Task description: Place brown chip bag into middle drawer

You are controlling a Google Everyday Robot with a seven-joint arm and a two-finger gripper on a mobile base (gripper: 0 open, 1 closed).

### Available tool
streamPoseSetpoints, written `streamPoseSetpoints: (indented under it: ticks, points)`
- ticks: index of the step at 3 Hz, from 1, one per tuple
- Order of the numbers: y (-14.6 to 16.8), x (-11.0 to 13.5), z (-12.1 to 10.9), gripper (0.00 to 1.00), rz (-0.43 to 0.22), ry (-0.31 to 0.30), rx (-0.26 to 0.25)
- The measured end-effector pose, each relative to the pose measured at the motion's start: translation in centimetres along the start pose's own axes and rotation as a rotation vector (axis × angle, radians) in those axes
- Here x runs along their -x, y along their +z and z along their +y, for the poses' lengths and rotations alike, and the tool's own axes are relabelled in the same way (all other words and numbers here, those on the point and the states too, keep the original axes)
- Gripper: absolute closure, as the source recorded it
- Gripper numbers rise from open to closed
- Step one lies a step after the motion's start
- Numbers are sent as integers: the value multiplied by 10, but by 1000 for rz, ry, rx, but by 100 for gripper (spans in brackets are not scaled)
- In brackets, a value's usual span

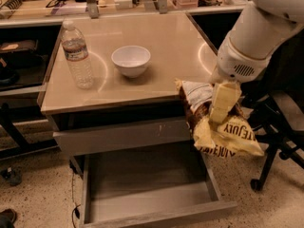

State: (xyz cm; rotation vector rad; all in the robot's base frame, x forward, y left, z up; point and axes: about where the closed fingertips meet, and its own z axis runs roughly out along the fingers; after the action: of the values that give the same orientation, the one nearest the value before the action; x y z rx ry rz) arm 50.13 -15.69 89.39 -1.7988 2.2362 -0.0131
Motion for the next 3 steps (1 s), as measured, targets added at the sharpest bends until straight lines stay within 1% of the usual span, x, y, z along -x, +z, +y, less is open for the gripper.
streamPoseSetpoints:
  ticks: [1, 2, 3]
  points:
    - [17, 1, 42, 100, -13, 13, 59]
    - [17, 1, 42, 100, -13, 13, 59]
    - [41, 4, 56, 100, -14, 1, 90]
